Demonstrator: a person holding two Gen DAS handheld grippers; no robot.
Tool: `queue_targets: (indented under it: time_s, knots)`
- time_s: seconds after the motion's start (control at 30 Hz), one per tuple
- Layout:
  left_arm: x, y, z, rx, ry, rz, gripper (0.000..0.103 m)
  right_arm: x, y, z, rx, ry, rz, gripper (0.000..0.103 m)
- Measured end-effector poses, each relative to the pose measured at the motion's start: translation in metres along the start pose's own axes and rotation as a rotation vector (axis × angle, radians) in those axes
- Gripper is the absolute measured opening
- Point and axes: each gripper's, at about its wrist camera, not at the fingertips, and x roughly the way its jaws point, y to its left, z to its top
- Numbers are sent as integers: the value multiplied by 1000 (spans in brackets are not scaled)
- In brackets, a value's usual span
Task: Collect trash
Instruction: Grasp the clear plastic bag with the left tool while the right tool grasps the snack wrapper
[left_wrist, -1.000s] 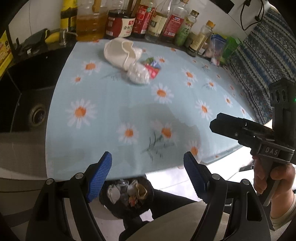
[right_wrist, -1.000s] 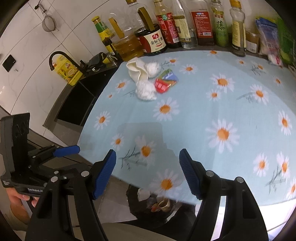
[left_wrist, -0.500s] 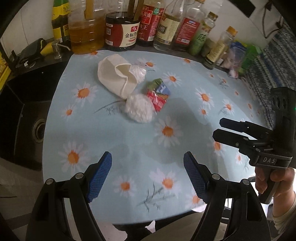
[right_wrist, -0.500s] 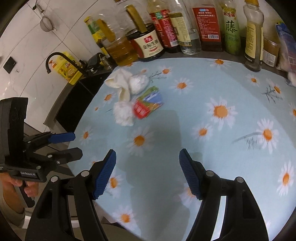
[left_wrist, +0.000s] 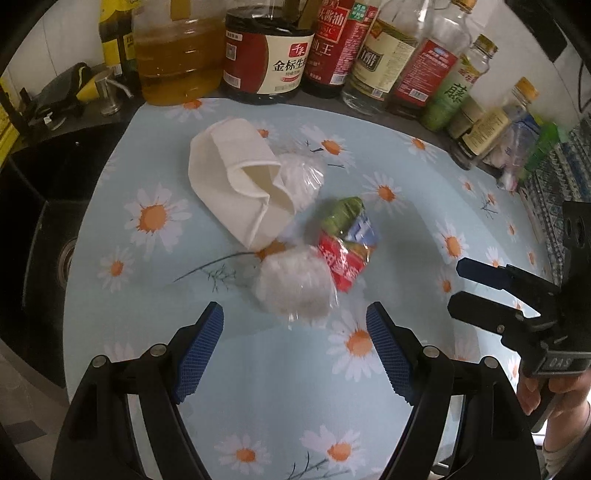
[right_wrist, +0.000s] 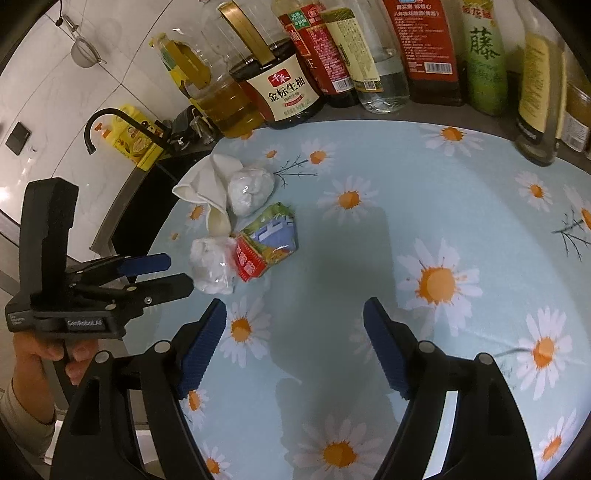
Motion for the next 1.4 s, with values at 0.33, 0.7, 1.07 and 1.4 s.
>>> queue_targets:
  time_s: [0.33,0.7,1.07,1.4]
  knots:
    - [22,2,8,-45,17,8,61,7,-10,15,-31,27,14,76]
    - [23,4,10,-60,3,-9,47,15,-6,29,-79,48,29,76]
    - [-9,18,-11,-109,-48,1,46,42,23,42,-184,95,29,80]
    - [-32,38,-44,-197,-76,9,46,75,50,49,-302,115,-105,80]
